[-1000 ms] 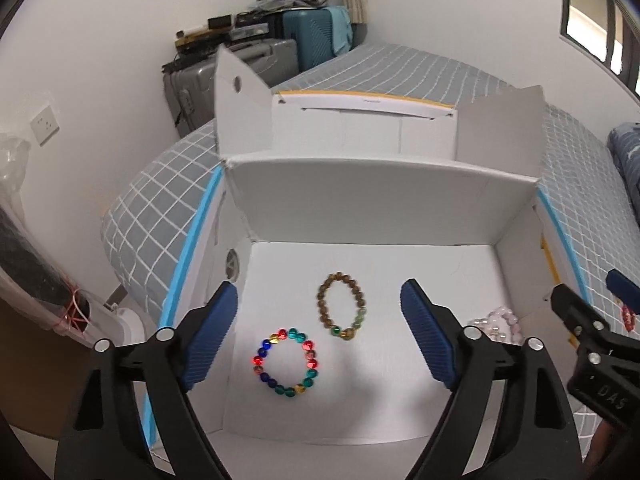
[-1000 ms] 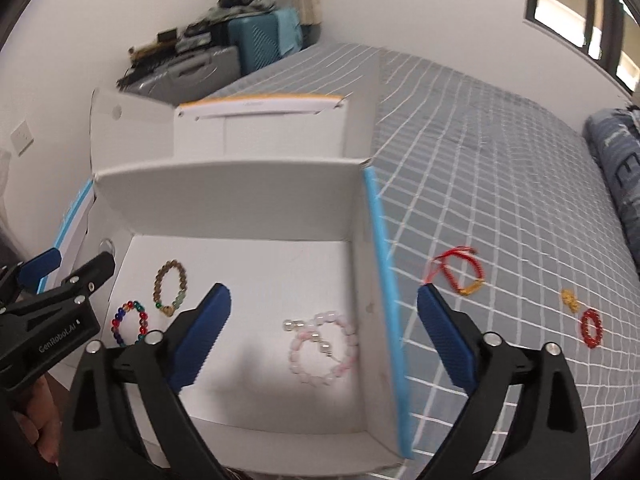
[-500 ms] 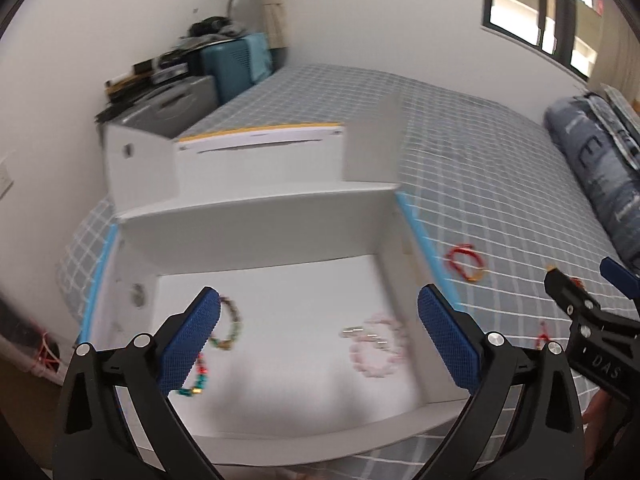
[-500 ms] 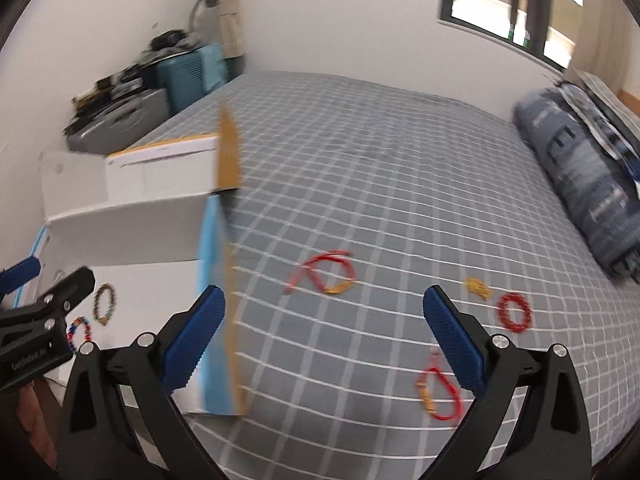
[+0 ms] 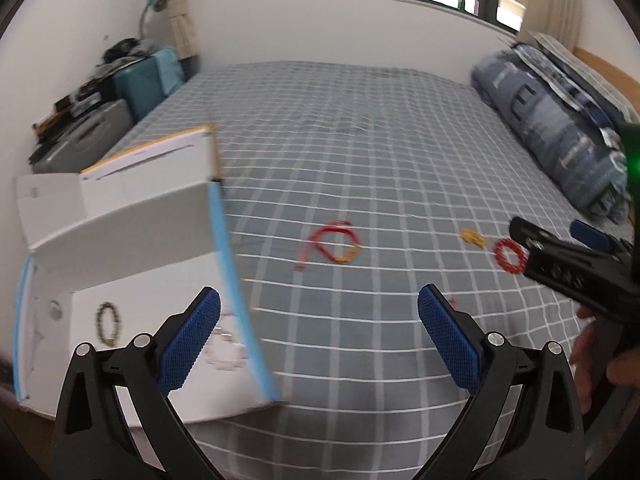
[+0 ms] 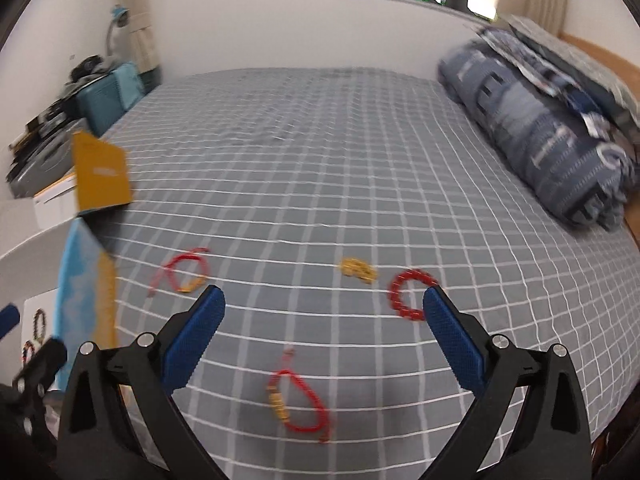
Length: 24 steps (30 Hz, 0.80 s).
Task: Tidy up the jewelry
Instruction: 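Move both tools back over the remaining bracelets on the bed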
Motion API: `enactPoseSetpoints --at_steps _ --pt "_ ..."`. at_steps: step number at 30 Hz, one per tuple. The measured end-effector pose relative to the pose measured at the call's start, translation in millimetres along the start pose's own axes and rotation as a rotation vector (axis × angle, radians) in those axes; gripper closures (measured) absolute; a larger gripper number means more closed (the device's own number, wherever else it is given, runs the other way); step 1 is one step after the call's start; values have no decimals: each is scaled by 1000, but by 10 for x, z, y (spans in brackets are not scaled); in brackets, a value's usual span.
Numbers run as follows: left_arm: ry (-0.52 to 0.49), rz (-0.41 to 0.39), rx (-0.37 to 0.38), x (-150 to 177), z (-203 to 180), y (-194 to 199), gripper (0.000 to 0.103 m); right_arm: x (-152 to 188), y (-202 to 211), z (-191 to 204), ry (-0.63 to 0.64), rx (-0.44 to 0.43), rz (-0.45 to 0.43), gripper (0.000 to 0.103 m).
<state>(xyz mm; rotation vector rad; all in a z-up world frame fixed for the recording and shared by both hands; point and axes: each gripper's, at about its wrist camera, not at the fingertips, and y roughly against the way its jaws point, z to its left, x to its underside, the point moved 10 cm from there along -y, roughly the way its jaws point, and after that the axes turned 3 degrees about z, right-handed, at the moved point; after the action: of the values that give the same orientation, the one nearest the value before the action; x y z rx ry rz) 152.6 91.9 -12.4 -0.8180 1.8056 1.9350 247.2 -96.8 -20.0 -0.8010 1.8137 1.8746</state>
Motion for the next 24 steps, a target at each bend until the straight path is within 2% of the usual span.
enactPoseSetpoints --at_steps 6,14,24 --pt "-38 67 55 116 -639 -354 6 58 -367 -504 -29 41 50 8" --pt "-120 142 77 380 -1166 -864 6 69 -797 -920 -35 56 87 8" --pt "-109 204 78 646 -1338 -1246 6 164 -1436 -1096 -36 52 183 8"
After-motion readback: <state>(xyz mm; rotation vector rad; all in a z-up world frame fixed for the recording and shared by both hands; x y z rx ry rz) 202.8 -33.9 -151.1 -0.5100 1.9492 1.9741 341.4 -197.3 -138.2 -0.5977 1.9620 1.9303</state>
